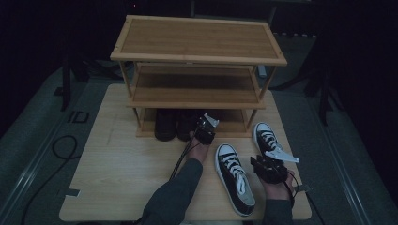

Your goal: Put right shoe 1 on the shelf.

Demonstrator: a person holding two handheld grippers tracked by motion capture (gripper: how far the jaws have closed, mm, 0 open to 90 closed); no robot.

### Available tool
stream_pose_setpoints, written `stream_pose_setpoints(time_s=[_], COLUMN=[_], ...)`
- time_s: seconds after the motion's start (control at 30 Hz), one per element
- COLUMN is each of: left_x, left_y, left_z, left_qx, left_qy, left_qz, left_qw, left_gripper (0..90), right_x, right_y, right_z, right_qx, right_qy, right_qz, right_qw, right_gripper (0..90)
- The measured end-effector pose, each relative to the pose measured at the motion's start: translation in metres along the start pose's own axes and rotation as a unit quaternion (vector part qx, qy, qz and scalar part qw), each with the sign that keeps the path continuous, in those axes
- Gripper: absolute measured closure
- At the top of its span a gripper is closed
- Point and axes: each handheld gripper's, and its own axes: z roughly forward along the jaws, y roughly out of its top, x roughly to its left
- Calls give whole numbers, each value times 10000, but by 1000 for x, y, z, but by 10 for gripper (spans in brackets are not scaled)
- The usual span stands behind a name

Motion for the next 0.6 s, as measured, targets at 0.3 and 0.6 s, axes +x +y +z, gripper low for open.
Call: stream_pose_setpoints(time_s=[0.3,0.6], left_x=[0,0], left_y=[0,0], left_z=[0,0], left_qx=[-9,-8], left_qy=[-1,4], left_qz=[7,21], left_qw=[10000,10000], left_gripper=[888,890], right_x=[0,-2], right_y=[11,20], right_z=[-12,-15], right_qx=[68,232], right_qy=[408,720], right_qz=[-215,-505], right_qw=[9989,9959], right_gripper=[715,706])
